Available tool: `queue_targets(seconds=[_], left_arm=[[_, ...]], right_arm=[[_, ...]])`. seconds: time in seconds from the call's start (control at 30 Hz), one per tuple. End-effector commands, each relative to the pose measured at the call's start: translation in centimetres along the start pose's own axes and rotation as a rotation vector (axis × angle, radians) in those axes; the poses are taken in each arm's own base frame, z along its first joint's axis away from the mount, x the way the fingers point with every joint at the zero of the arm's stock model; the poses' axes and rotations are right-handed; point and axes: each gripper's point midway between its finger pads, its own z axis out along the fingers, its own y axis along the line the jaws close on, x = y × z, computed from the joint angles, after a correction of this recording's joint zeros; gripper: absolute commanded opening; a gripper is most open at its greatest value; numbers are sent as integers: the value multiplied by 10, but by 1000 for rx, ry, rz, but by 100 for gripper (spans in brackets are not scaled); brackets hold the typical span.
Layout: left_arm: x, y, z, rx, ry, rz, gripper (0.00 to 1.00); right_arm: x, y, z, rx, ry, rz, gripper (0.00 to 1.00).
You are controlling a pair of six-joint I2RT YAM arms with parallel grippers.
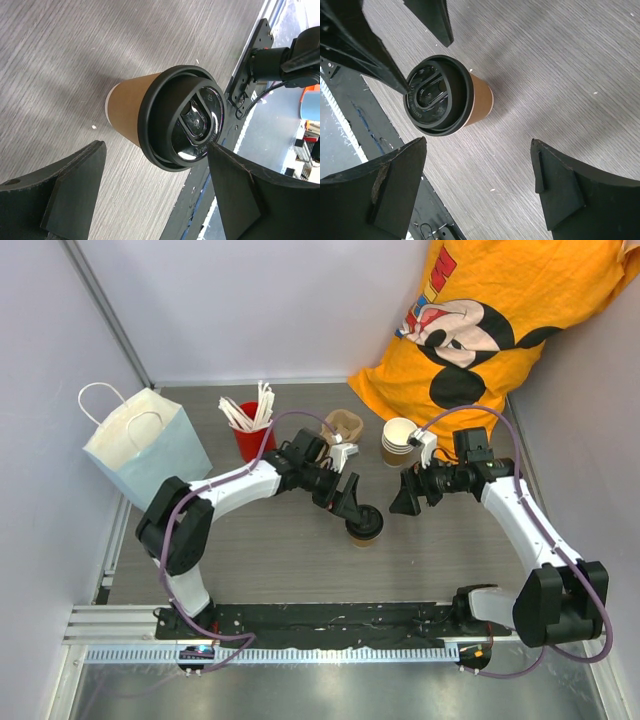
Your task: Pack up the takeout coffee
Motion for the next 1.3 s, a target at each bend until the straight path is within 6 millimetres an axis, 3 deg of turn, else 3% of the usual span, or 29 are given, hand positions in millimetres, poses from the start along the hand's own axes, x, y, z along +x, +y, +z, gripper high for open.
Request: queue_targets(seconds=[0.0,0.33,0.57,0.97,1.27], left_arm=[[-11,-5,4,22,-36,14,86],[-12,-9,9,14,-39,-7,86],[-8,6,11,-69,-47,-11,84],[-1,37,15,-214,-56,-42,70],[-4,62,16,-319,-85,-91,63]], right_arm=[[-18,12,-10,-20,-59,-38,90],[-18,9,-12,5,-65,-49,89],[-19,10,-13,7,-73,-56,89],[-18,17,-13,-27,-75,-55,89],[-30,12,-3,-55,-103,-19,89]])
